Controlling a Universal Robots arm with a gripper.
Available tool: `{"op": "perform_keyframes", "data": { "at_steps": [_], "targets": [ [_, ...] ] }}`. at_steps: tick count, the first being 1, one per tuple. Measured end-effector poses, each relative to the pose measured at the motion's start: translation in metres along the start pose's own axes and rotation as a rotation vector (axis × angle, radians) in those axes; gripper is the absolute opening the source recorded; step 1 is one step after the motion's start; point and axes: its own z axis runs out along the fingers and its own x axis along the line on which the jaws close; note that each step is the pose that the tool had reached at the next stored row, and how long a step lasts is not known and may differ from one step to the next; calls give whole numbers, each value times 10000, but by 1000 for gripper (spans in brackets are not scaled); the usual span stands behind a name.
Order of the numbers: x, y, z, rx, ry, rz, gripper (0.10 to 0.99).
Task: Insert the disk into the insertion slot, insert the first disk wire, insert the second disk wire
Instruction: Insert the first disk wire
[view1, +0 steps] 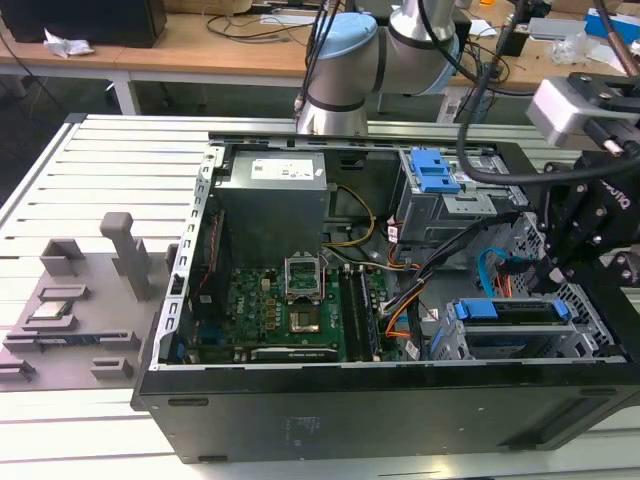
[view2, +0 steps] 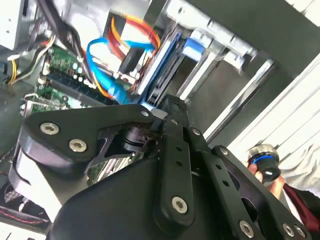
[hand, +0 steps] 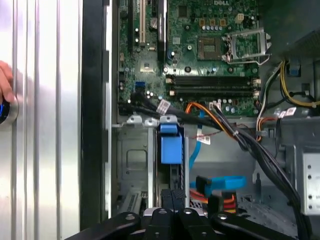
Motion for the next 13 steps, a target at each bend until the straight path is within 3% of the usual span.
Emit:
{"op": "perform_keyframes", "data": {
  "at_steps": [3,5,8,11,13],
  "targets": [
    [-76,-93,5,-12,6,-1,106],
    [-166,-114,12,-12,12,0,106],
    [-309,-113,30,-12,13,1,106],
    [-382,-76,64,-13,12,0,106],
    [-389,-75,68,-13,12,-1,106]
  ]
}}
